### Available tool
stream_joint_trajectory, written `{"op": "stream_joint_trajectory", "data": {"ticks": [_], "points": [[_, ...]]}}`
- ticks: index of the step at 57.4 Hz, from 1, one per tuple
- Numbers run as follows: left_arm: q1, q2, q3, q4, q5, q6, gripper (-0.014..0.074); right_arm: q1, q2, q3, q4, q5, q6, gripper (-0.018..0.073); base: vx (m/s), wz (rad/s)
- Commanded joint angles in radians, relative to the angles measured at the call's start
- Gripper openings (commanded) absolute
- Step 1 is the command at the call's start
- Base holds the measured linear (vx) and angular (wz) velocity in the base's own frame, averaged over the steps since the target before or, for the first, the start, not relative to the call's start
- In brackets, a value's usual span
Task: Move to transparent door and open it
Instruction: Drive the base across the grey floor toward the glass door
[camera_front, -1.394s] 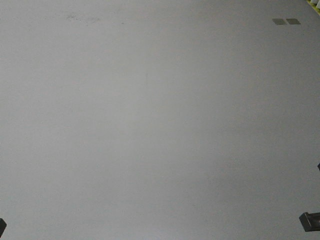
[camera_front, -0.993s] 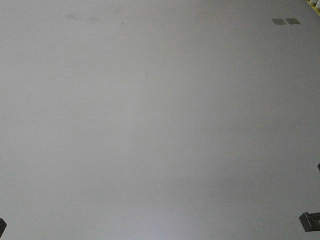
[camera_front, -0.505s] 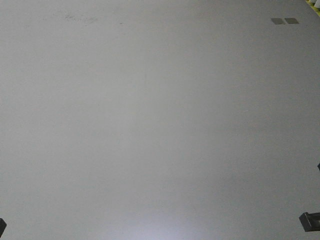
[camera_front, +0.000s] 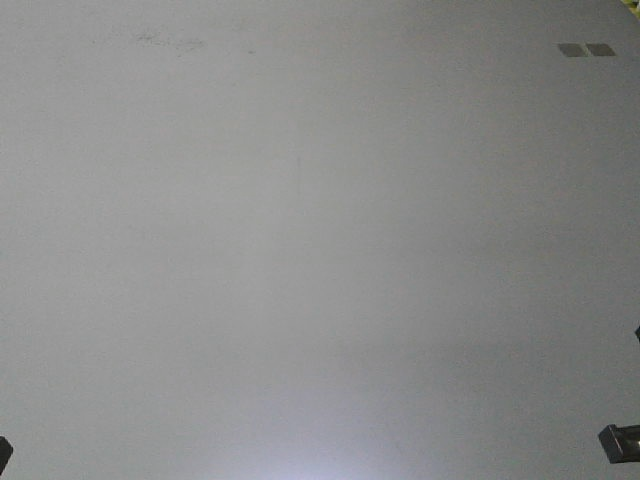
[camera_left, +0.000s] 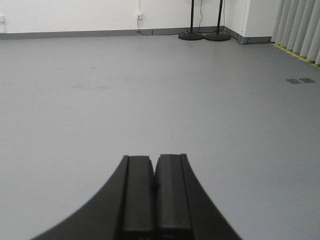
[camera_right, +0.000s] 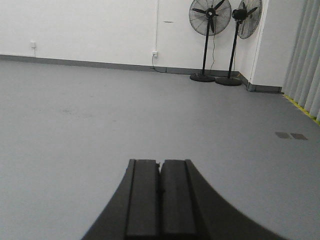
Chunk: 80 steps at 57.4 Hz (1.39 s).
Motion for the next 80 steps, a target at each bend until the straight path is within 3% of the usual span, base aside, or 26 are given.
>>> {"op": "stream_joint_trajectory", "data": {"ticks": [1,52,80], "points": [[0.001,-0.015,0.01,-0.01,-0.079,-0.004,0.0003,-0.003,-0.015,0.005,-0.007,-0.084,-0.004,-0.0004,0.21,0.02],[0.001,-0.015,0.01,-0.01,-0.079,-0.004,0.0003,-0.003,-0.015,0.005,-0.007,-0.084,-0.004,-0.0004,0.35,0.06],[0.001,-0.015,0.01,-0.01,-0.079,-0.004,0.0003,-0.003,-0.015,0.005,-0.007,-0.084,-0.004,-0.0004,0.44,0.29]]}}
